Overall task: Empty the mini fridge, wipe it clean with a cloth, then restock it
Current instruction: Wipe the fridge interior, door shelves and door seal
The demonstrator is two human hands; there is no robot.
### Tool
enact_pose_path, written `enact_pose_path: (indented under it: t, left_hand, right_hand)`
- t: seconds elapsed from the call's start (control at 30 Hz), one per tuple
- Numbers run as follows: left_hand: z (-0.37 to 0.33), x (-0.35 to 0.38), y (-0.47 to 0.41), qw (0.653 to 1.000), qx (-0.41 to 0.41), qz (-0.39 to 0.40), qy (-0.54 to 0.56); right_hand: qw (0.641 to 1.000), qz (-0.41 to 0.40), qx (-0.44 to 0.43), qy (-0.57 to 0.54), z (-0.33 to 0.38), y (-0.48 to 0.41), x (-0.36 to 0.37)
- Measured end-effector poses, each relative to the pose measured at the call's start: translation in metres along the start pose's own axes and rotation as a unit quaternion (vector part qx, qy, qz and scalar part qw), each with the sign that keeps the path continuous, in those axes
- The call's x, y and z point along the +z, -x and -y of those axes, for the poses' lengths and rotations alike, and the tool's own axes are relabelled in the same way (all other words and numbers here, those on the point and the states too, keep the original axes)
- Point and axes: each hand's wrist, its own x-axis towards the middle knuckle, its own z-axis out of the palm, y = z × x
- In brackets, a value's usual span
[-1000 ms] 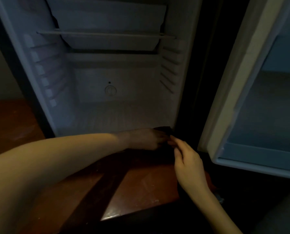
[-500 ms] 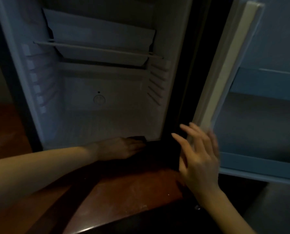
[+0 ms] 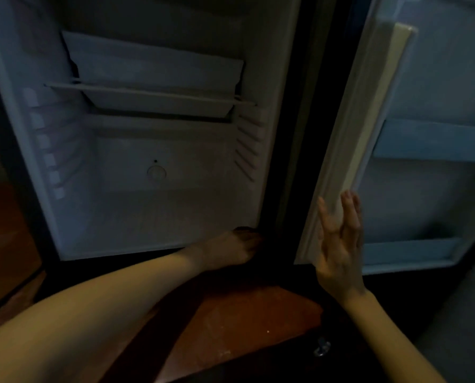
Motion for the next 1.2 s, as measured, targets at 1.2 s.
enact_pose_path:
  t: [1.2]
  left_hand:
    - [0.173,-0.162,-0.099,0.944,-0.06,-0.264,-0.188]
  right_hand:
    - [0.964,-0.199,0.172,0.032,-0.036,-0.177,0.004]
